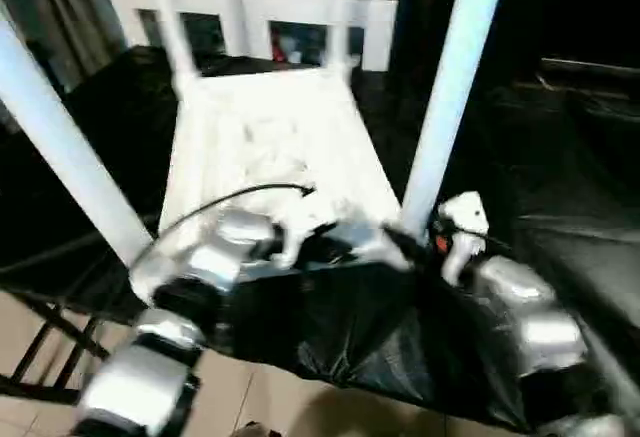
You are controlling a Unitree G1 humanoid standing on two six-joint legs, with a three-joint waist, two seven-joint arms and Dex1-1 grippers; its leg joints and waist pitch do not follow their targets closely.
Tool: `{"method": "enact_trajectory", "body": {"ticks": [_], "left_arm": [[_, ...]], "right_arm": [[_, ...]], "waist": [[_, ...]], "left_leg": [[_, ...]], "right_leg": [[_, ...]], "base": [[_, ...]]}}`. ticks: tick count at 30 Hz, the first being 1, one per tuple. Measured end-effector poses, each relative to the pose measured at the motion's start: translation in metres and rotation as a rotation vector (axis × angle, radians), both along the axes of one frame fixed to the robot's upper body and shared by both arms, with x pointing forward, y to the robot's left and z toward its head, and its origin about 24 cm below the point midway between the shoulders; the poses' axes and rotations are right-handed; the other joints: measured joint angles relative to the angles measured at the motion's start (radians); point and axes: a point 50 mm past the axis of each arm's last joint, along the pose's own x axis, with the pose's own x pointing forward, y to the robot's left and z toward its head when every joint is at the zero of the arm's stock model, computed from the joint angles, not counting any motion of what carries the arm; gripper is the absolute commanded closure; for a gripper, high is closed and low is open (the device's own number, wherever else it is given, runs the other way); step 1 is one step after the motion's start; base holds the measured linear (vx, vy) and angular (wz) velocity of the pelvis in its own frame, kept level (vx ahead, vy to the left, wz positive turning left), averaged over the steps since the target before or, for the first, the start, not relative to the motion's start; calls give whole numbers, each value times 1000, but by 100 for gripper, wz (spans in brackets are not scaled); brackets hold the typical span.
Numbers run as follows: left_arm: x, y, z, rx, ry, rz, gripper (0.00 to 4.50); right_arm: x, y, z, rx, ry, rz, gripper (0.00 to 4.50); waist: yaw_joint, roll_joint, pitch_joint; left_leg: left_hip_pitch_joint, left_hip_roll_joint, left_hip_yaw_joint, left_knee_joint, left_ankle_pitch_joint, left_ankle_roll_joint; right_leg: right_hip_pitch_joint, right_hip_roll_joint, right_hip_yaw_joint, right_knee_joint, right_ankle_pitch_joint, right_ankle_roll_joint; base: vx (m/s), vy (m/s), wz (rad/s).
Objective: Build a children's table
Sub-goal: Rotate leg to tighten
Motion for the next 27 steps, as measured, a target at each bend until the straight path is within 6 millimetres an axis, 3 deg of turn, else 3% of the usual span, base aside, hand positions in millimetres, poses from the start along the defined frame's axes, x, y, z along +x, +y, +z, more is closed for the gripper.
{"method": "enact_trajectory", "body": {"ticks": [5, 7, 8, 17, 21, 27], "left_arm": [[-2, -11, 0, -13, -9, 33, 450], [-4, -10, 1, -20, -6, 20, 450], [-4, -8, 1, -23, -4, 12, 450], [-8, 19, 4, -11, 29, -111, 450], [-12, 29, 5, -4, 55, -206, 450], [-14, 36, 5, 18, 79, -297, 450]], "right_arm": [[0, 5, 3, -36, -8, -145, 198], [-3, 4, 3, -29, -26, -143, 142], [-4, 4, 4, -18, -34, -133, 142], [-9, -8, 11, -48, -57, 230, 53], [-12, -18, 11, -71, -19, 433, 53], [-15, -32, 17, -122, 53, 717, 53]], "waist": [[-4, 2, -1], [-4, 3, -1], [-6, 3, -1], [-9, 2, 1], [-6, -2, 3], [22, -2, 3]], "left_leg": [[-1, -1, 0, -3, 0, 0], [-1, -2, 0, -5, 0, 0], [-2, -2, 0, -6, 0, 0], [-4, -1, -1, -5, 0, 0], [-5, -1, -1, -3, 0, 0], [-6, 0, -1, 0, 0, 2]], "right_leg": [[0, 0, 0, -1, -2, 3], [-1, 0, 1, -2, -3, 4], [-1, 0, 1, -2, -3, 4], [-3, 0, 0, 0, -3, 5], [-3, 0, 0, 0, -3, 4], [-3, 0, -1, 2, -2, 4]], "base": [[0, 0, 0], [0, 0, 0], [0, 0, 0], [0, 0, 0], [0, 0, 0], [0, 0, 0]]}}
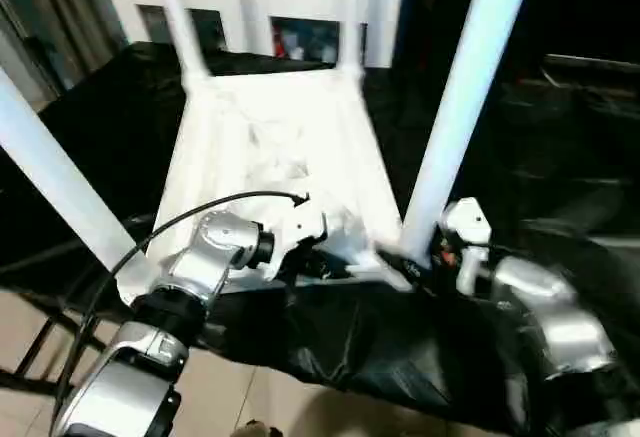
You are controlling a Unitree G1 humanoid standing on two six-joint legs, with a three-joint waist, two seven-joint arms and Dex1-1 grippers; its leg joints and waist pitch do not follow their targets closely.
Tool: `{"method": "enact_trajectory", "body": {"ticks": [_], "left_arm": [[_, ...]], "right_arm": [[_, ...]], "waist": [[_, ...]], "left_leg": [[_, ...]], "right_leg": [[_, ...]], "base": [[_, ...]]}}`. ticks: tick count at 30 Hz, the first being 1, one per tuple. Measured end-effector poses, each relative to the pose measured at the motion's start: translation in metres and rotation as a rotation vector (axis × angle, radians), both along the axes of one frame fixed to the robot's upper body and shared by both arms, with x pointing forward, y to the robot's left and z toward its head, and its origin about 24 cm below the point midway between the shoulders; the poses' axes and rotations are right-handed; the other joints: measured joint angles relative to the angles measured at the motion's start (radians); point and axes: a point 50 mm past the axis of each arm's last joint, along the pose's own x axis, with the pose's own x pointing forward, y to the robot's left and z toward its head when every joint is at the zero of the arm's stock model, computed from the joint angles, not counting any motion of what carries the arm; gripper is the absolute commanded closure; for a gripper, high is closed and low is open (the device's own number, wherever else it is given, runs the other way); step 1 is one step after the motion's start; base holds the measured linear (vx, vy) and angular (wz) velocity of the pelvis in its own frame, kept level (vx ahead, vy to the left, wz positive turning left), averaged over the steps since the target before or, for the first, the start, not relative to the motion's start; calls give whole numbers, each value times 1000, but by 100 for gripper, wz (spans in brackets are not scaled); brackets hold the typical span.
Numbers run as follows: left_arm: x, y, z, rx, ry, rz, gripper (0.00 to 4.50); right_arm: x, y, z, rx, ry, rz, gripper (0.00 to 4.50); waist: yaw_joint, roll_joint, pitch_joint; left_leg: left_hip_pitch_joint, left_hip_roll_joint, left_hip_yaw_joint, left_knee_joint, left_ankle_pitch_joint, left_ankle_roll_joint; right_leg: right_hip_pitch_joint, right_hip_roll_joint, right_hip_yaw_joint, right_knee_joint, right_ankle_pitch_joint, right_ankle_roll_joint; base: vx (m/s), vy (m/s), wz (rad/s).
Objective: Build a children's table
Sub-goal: Rotate leg to tighten
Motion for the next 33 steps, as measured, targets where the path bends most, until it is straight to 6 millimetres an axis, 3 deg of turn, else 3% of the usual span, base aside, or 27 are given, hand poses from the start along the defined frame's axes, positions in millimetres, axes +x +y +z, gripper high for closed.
{"method": "enact_trajectory", "body": {"ticks": [2, 7, 17, 25, 28, 32, 33], "left_arm": [[0, 1, 0, 3, 6, -18, 450], [0, 3, 1, 11, 16, -59, 450], [-1, 4, -1, 10, 18, -84, 450], [1, 7, -1, 16, 19, -83, 450], [1, 7, -1, 15, 20, -73, 450], [7, 4, -3, 13, -21, 47, 450], [9, 1, -3, 12, -30, 75, 450]], "right_arm": [[1, 0, 2, 2, 14, 49, 53], [4, 4, 0, -1, 58, 161, 104], [2, 7, -4, -3, 79, 247, 182], [3, 8, -5, -1, 78, 263, 189], [2, 11, -8, 22, 74, 231, 191], [0, 14, -18, 81, 5, -51, 191], [2, 15, -19, 88, -7, -125, 191]], "waist": [[2, 0, 0], [7, 0, 0], [19, -2, 0], [19, -2, 0], [19, -1, 0], [13, -1, -1], [4, -1, -1]], "left_leg": [[0, 1, 0, 1, 1, 1], [0, 1, 0, 2, 1, 1], [0, 1, 1, 3, 2, 3], [0, 2, 1, 3, 1, 2], [0, 3, 1, 4, 1, 1], [3, 4, 2, 5, 0, -1], [3, 4, 2, 6, 0, -1]], "right_leg": [[0, 0, 0, 1, 0, 0], [0, 0, 0, 1, 1, -1], [0, 0, 0, 2, 1, -1], [0, 0, -1, 4, 0, -1], [0, 0, -1, 4, 0, -1], [2, 1, -1, 4, 1, -2], [2, 1, 0, 4, 1, -2]], "base": [[0, 0, 0], [0, 0, 0], [0, 0, 0], [0, 0, 0], [0, 0, 0], [0, 0, 0], [0, 0, 0]]}}
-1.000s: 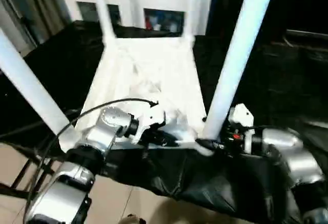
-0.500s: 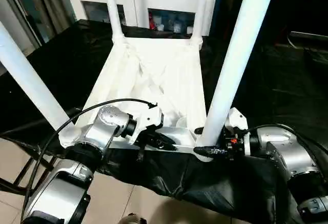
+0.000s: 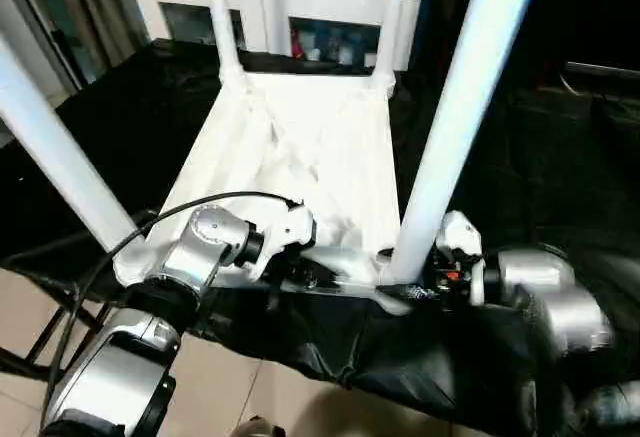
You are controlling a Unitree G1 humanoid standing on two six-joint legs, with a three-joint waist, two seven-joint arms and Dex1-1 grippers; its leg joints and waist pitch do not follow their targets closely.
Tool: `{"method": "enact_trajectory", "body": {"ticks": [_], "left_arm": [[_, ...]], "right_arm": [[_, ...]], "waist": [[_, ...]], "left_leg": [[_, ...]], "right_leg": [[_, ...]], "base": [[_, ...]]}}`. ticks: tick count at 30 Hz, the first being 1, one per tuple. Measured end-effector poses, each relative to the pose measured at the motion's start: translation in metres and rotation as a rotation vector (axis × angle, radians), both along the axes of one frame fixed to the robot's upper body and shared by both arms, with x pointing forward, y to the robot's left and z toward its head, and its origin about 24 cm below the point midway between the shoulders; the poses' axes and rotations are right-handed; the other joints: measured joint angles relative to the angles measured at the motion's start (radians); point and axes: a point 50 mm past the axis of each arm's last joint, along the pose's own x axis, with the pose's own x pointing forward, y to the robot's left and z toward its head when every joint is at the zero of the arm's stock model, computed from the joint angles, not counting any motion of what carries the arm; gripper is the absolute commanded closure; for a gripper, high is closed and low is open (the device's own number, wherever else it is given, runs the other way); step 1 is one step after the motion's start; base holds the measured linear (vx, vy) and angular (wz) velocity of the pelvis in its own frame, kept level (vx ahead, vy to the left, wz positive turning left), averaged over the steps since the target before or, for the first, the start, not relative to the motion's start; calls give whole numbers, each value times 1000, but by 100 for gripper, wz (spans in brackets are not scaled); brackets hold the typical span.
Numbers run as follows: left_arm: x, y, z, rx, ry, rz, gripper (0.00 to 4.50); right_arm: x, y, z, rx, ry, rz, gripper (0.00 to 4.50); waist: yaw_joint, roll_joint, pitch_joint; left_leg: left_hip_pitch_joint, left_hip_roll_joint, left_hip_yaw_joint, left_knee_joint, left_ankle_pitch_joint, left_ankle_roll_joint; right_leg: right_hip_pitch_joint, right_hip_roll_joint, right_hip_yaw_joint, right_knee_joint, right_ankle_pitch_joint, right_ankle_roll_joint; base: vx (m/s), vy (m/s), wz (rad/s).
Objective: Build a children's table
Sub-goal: Rotate leg to tighten
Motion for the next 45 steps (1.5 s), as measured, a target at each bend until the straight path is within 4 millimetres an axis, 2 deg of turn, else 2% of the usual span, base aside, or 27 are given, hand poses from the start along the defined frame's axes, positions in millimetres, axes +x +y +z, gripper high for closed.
{"method": "enact_trajectory", "body": {"ticks": [1, 6, 11, 12, 14, 16, 20, 25, 35, 38, 42, 45], "left_arm": [[1, -3, 0, -4, -4, 17, 450], [0, -25, -2, -35, -38, 143, 450], [-6, -43, -4, -54, -78, 221, 450], [-8, -46, -4, -58, -85, 224, 450], [-8, -47, -3, -60, -89, 224, 450], [-9, -47, -3, -61, -97, 230, 450], [-10, -45, -2, -63, -99, 225, 450], [-10, -28, -2, -42, -87, 163, 450], [-7, -8, 0, -8, -57, 21, 450], [-2, -2, 3, 25, -47, -26, 450], [1, -1, 4, 42, -48, -58, 450], [2, 0, 4, 42, -42, -79, 450]], "right_arm": [[1, 0, 0, -1, -6, -42, 191], [0, 8, -2, 20, -37, -441, 191], [-1, 21, 0, 7, -43, -708, 191], [-3, 22, 1, 7, -50, -746, 121], [-5, 23, 0, -2, -58, -763, 121], [-6, 25, 1, -2, -59, -766, 87], [-7, 21, 3, -15, -69, -704, 70], [-3, 7, 14, -22, -86, -432, 70], [-7, -9, 18, -52, -4, -25, 70], [-2, -17, 25, -110, 12, 131, 70], [2, -16, 25, -105, 23, 185, 107], [7, -12, 26, -95, 32, 234, 141]], "waist": [[-7, 0, 0], [-16, 0, 0], [-23, 8, -5], [-23, 10, -6], [-23, 12, -7], [-27, 12, -7], [-33, 12, -7], [-38, 12, -7], [-29, 12, -6], [-23, 13, -6], [-7, 13, -6], [-4, 13, -6]], "left_leg": [[0, 0, 0, 0, 0, 0], [1, 0, 0, -1, 0, 0], [0, -2, 0, -7, 0, -1], [0, -4, 0, -9, 0, -1], [0, -5, 0, -11, 0, -1], [0, -5, 0, -12, 0, -1], [-1, -5, -1, -12, 0, -1], [-1, -5, -1, -11, 0, 0], [-3, -4, -2, -7, 0, 0], [-3, -3, -2, -4, 0, 1], [-3, -2, -1, -2, 0, 1], [-4, -2, -1, -2, 0, 1]], "right_leg": [[0, 0, 0, 0, 0, 0], [0, 0, 0, -1, 0, 1], [0, 0, 1, -6, -1, 2], [0, 0, 2, -6, -2, 3], [0, -1, 3, -6, -3, 6], [-1, -1, 3, -7, -4, 6], [-1, -1, 2, -6, -4, 7], [-1, 0, 2, -6, -4, 7], [-1, -1, 1, -4, -3, 5], [0, 0, 0, -3, -2, 3], [0, 0, 0, -3, -1, 2], [0, 0, 0, -3, -1, 2]], "base": [[0, 0, 0], [0, 0, 0], [0, 0, 0], [0, 0, 0], [0, 0, 0], [0, 0, 0], [0, 0, 0], [0, 0, 0], [0, 0, 0], [0, 0, 0], [0, 0, 0], [0, 0, 0]]}}
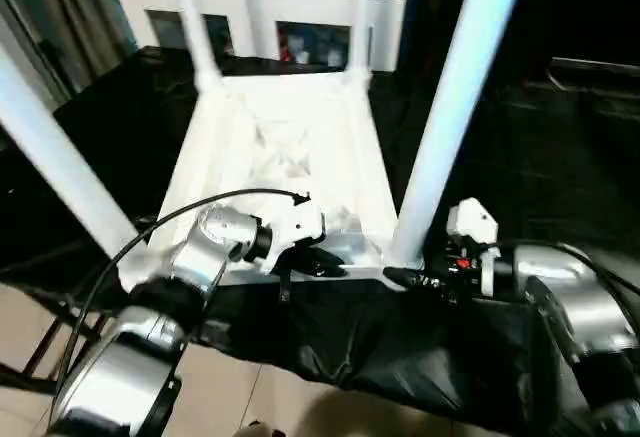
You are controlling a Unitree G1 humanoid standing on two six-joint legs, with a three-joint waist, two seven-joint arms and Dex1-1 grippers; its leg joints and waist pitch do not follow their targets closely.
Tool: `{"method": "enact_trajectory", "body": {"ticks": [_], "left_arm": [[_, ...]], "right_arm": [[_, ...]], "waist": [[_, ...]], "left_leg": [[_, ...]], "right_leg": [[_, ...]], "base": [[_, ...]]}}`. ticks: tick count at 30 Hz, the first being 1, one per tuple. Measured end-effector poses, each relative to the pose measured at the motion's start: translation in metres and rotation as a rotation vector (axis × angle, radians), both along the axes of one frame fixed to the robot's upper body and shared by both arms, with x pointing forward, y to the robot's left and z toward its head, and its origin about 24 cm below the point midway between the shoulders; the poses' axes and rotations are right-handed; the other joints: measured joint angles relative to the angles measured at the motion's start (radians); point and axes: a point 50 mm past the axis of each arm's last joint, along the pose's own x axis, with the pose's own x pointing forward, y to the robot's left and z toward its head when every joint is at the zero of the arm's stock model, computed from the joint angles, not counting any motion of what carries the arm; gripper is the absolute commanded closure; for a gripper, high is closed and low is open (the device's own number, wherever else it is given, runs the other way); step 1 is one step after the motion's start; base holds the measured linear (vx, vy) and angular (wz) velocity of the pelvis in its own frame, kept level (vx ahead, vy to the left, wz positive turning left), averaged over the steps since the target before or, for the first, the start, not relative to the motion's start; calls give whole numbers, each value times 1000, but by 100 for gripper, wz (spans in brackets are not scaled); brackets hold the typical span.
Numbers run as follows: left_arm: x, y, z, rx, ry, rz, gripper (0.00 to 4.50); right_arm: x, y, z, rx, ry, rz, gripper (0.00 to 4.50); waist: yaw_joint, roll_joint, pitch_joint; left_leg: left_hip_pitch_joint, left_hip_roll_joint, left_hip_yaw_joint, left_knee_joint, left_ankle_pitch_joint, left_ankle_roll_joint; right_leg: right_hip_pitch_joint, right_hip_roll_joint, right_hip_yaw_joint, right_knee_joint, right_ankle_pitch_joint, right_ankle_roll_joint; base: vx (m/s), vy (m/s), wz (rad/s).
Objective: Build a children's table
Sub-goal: Rotate leg to tighten
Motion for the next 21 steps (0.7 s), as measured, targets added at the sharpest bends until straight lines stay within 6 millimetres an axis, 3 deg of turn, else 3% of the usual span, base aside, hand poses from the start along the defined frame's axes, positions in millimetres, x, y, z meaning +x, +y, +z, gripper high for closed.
{"method": "enact_trajectory", "body": {"ticks": [12, 21], "left_arm": [[1, 4, 0, 3, -2, -34, 450], [2, 5, -2, 0, 3, -14, 450]], "right_arm": [[4, 3, -1, 12, -6, 62, 240], [2, 9, -5, 32, -12, 41, 255]], "waist": [[17, -8, 2], [19, -10, 2]], "left_leg": [[0, 1, 0, 2, 0, 0], [2, 2, 0, 2, 0, 0]], "right_leg": [[0, 0, -1, 3, 0, 0], [1, 0, -1, 4, 0, 0]], "base": [[0, 0, 0], [0, 0, 0]]}}
